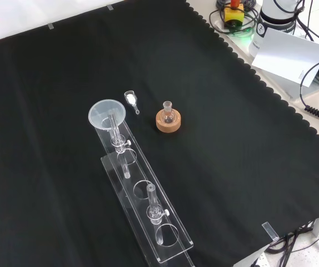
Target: Pick up the funnel from the transparent funnel stand.
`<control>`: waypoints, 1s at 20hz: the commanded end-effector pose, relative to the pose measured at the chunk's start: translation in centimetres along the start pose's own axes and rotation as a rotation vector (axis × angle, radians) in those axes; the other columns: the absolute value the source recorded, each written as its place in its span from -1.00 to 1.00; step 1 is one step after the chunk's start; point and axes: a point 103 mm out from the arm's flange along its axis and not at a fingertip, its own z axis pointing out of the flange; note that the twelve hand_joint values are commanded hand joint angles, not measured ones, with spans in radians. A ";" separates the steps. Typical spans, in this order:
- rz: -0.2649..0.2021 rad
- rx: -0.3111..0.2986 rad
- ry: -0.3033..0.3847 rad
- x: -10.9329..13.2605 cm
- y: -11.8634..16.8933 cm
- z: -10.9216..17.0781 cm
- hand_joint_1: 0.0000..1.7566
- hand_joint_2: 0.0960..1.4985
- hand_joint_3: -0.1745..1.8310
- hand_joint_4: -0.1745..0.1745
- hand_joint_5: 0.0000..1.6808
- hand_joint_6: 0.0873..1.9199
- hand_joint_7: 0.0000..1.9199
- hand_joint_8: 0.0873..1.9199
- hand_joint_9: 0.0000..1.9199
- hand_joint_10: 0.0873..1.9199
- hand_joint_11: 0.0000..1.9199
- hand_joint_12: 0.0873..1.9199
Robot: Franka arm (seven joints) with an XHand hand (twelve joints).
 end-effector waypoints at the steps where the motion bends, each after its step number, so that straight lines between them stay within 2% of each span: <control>1: 0.002 -0.006 -0.007 0.0 0.0 0.0 -0.86 0.39 -0.33 0.03 -0.78 -1.00 -0.97 -0.62 -0.79 -0.40 -0.82 0.37; 3: 0.003 -0.005 -0.007 0.0 0.1 0.1 -0.97 0.49 -0.35 0.08 -0.81 -1.00 -0.99 -0.68 -0.83 -0.42 -0.85 0.37; 5: 0.006 -0.002 -0.007 0.0 0.2 0.2 -0.99 0.51 -0.36 0.10 -0.82 -1.00 -1.00 -0.70 -0.84 -0.42 -0.86 0.37; 15: 0.030 0.025 -0.004 0.1 1.9 1.4 -1.00 0.53 -0.37 0.10 -0.82 -1.00 -1.00 -0.70 -0.84 -0.42 -0.86 0.37; 20: 0.017 0.054 -0.013 0.5 4.3 3.0 -1.00 0.55 -0.41 0.10 -0.81 -1.00 -1.00 -0.70 -0.84 -0.42 -0.86 0.37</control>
